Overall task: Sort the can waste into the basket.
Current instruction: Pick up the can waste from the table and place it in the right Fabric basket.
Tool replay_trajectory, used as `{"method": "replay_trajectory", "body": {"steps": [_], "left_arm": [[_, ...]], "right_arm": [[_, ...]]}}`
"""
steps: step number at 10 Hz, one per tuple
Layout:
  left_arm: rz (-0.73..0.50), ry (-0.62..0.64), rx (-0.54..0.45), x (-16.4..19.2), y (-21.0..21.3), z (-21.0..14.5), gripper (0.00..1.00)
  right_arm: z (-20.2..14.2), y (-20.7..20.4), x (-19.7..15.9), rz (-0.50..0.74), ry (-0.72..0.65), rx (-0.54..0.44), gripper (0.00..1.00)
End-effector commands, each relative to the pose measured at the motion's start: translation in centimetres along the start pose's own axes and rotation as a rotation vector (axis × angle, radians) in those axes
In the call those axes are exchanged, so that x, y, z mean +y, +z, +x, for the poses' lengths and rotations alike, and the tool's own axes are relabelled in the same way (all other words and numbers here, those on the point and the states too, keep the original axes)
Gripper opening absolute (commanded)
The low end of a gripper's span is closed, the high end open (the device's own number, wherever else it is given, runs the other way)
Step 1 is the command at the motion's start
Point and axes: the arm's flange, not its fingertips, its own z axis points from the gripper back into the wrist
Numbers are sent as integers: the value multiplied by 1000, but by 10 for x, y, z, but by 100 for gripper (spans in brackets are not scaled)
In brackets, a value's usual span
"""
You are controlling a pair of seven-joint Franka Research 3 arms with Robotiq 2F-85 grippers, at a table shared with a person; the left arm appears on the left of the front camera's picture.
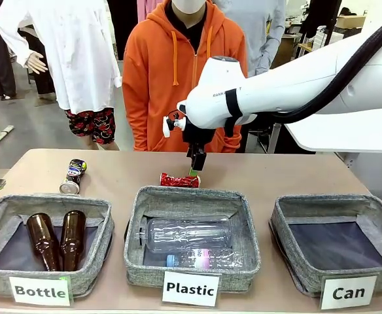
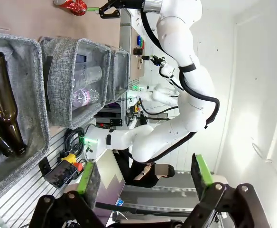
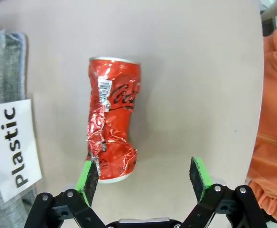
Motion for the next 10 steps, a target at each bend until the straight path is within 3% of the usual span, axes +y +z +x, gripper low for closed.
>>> {"method": "replay_trajectory", "body": {"steps": [1, 8, 10], "left_arm": [[1, 12, 5, -2, 2, -3, 100], [1, 12, 5, -2, 2, -3, 100], [1, 12, 5, -2, 2, -3, 100]], "right_arm": [[-8, -10, 1, 13, 48, -58, 100], [-6, -40, -17, 168, -21, -194, 100], [-5, -42, -19, 287, -27, -245, 100]]}}
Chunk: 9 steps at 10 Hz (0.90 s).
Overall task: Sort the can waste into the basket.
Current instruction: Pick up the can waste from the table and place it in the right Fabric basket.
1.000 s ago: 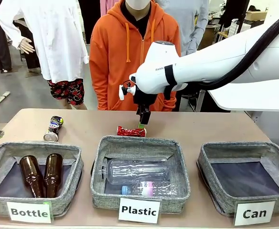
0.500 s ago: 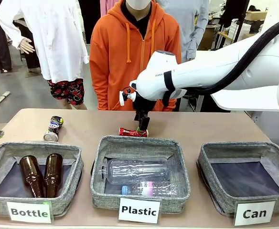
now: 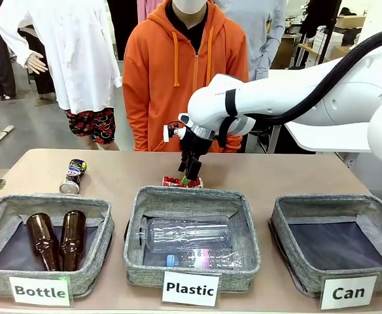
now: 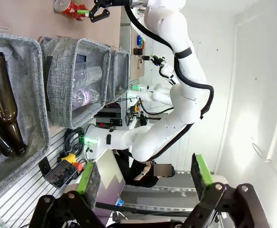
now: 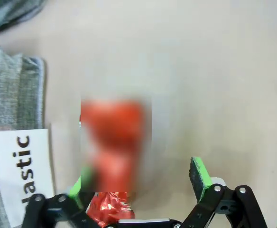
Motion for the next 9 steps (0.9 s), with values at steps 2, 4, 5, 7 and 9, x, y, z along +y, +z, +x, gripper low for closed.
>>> {"method": "replay_trajectory", "body": {"steps": [2, 4, 5, 7, 9], "left_arm": [[1, 12, 5, -2, 2, -3, 100], [1, 12, 5, -2, 2, -3, 100], [1, 12, 5, -2, 2, -3, 100], [1, 12, 5, -2, 2, -3, 100], [1, 12, 5, -2, 2, -3, 100]], "right_arm": [[2, 2, -10, 137, 10, -87, 100], [1, 1, -9, 174, -14, -102, 100], [1, -1, -10, 156, -37, -97, 100], [-1, -5, -12, 120, -84, -85, 100], [-1, -11, -14, 94, -121, -88, 100]]}}
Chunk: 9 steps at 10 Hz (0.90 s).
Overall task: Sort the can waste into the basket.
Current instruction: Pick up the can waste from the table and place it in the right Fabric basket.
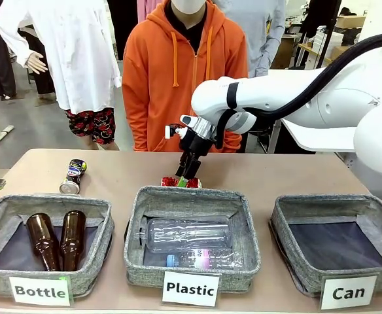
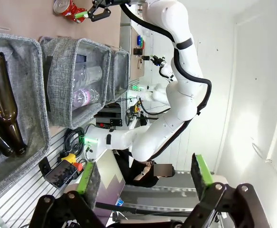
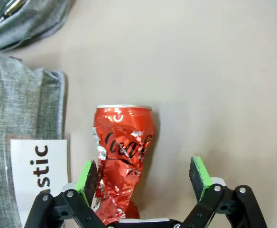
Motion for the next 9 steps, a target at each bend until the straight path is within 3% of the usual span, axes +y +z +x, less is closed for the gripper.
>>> {"method": "replay_trajectory", "body": {"steps": [1, 6, 9], "left_arm": [[1, 12, 5, -2, 2, -3, 100], [1, 12, 5, -2, 2, -3, 100], [1, 12, 5, -2, 2, -3, 100]], "right_arm": [[3, -9, -4, -63, -60, -3, 100], [8, -20, 5, -62, -39, 64, 100], [16, -28, 18, -104, 12, 166, 100]]}}
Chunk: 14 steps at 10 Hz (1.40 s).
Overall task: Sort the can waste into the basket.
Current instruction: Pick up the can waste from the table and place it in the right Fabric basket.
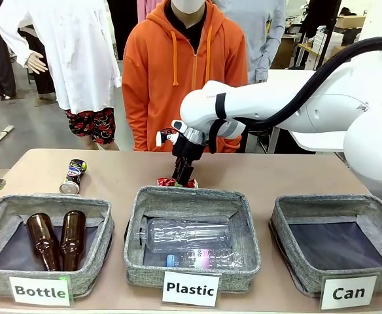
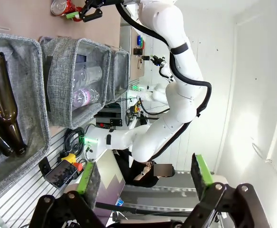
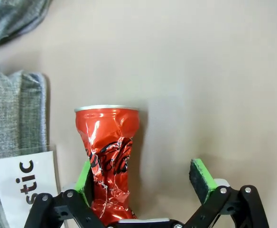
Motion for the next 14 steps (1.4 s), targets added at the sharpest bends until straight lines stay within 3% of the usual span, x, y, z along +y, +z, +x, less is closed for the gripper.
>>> {"method": "replay_trajectory", "body": {"steps": [1, 4, 5, 6, 7, 8, 9, 14], "left_arm": [[1, 12, 5, -2, 2, -3, 100], [1, 12, 5, -2, 2, -3, 100], [1, 12, 5, -2, 2, -3, 100], [1, 12, 5, -2, 2, -3, 100], [1, 12, 5, -2, 2, -3, 100], [1, 12, 5, -2, 2, -3, 100], [1, 12, 5, -2, 2, -3, 100], [1, 12, 5, -2, 2, -3, 100]], "right_arm": [[-1, -7, 13, -57, -4, 82, 100], [-1, -7, 16, -30, 25, 103, 100], [-1, -7, 16, -4, 32, 107, 40], [-1, -7, 17, 2, 31, 111, 40], [-1, -7, 16, 13, 31, 106, 0], [-1, -7, 16, 13, 29, 108, 36], [-1, -7, 15, 15, 30, 107, 0], [-2, -6, 15, 21, 30, 109, 0]]}}
